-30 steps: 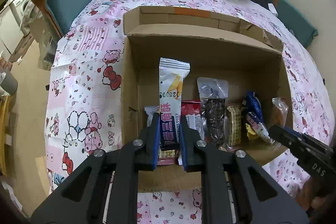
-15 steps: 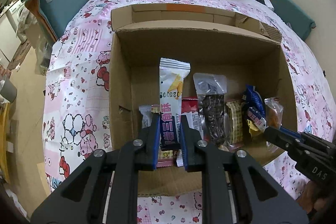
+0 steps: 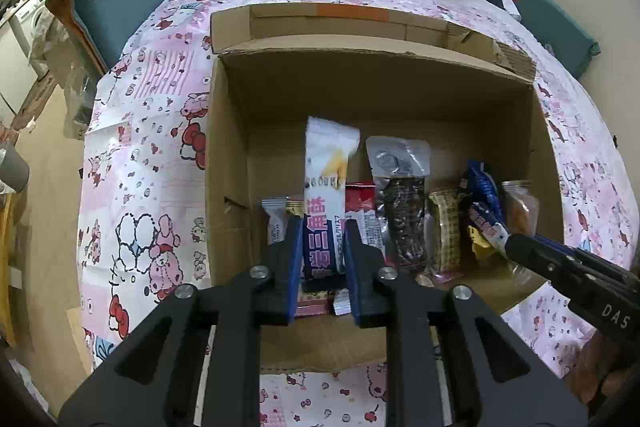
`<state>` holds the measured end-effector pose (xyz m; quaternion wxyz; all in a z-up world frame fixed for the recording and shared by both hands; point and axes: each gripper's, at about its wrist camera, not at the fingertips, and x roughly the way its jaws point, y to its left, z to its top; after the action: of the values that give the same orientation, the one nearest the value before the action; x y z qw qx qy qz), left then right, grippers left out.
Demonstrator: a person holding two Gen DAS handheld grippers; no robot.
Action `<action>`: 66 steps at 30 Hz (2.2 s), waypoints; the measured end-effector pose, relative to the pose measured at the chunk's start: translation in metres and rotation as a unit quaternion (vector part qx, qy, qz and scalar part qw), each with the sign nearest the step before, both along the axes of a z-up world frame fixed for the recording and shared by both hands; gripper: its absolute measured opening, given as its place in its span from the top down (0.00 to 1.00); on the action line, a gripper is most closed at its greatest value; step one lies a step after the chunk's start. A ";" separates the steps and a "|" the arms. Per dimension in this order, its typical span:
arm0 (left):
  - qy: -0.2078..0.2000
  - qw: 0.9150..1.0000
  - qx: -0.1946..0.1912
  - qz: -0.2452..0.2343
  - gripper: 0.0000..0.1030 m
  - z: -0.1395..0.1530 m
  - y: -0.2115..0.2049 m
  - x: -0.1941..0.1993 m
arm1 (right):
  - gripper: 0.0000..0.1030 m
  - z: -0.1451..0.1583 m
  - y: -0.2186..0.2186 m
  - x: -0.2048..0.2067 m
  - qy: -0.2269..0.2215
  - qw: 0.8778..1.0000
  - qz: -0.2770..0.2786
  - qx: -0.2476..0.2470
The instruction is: Organize snacks
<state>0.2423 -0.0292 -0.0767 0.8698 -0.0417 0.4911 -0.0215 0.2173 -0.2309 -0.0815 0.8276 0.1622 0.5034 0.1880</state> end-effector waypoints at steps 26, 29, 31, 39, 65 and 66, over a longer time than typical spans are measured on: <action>-0.084 0.995 0.003 0.046 0.21 0.055 0.036 -0.045 | 0.00 0.069 -0.024 -0.047 -0.111 0.992 -0.061 0.006; -0.094 0.994 0.006 0.058 0.17 0.065 0.039 -0.061 | 0.00 0.079 -0.024 -0.059 -0.132 0.989 -0.061 -0.009; -0.101 0.993 0.003 0.058 0.14 0.069 0.041 -0.073 | 0.00 0.083 -0.023 -0.067 -0.140 0.988 -0.063 -0.018; -0.125 0.990 0.037 0.053 0.06 0.079 0.046 -0.109 | 0.00 0.092 -0.022 -0.099 -0.166 0.982 -0.068 -0.058; -0.194 0.980 0.027 0.038 0.00 0.108 0.045 -0.176 | 0.00 0.087 -0.007 -0.150 -0.175 0.977 -0.079 -0.089; -0.195 0.980 0.025 0.039 0.00 0.107 0.046 -0.177 | 0.00 0.087 -0.006 -0.151 -0.178 0.977 -0.078 -0.092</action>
<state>0.0654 0.0165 0.0307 0.9499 -0.0338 0.3103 0.0168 0.0667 -0.2368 0.0058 0.9274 0.0876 0.3491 0.1018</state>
